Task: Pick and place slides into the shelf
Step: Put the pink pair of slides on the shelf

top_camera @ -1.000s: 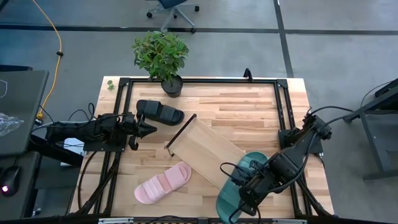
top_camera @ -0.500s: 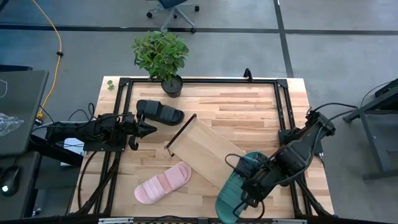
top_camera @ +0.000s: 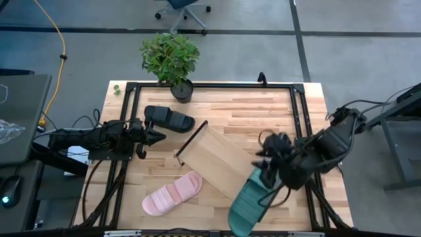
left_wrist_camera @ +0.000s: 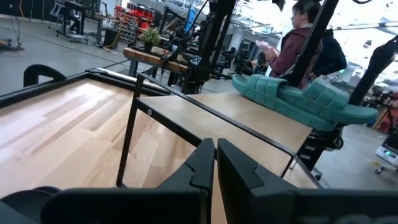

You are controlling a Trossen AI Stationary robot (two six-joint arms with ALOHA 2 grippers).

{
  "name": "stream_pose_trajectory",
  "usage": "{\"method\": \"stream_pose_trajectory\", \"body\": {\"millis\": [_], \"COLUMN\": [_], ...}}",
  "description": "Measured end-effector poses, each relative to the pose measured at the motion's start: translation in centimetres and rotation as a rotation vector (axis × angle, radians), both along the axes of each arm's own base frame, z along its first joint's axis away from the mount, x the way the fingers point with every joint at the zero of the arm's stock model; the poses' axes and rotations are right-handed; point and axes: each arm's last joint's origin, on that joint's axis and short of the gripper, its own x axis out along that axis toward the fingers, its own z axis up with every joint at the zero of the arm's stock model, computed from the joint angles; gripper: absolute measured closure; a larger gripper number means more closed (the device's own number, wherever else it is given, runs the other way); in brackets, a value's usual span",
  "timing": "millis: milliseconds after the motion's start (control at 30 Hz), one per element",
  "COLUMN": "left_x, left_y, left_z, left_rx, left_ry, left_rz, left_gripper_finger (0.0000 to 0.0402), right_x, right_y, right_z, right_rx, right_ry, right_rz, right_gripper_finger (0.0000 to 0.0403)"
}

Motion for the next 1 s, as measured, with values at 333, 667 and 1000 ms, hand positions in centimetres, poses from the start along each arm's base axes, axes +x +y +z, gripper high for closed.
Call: {"method": "stream_pose_trajectory", "body": {"millis": [333, 667, 1000], "left_x": [-0.1, -2.0, -5.1], "left_y": [0.3, 0.4, 0.4], "left_z": [1.0, 5.8, 12.4], "left_rx": [-0.121, -0.071, -0.056], "left_ry": [-0.118, -0.07, 0.343], "left_rz": [0.094, 0.209, 0.393], "left_gripper_finger": [0.0392, 0.0392, 0.0392], "right_x": [-0.3, 0.8, 1.3], "right_y": [-4.7, -7.7, -10.0], "right_z": [1.9, 1.8, 1.6], "right_rx": [-0.13, -0.218, -0.28], "right_ry": [-0.104, -0.047, 0.036], "right_rz": [-0.157, -0.202, -0.208], "right_gripper_finger": [0.0235, 0.0235, 0.0235]}}
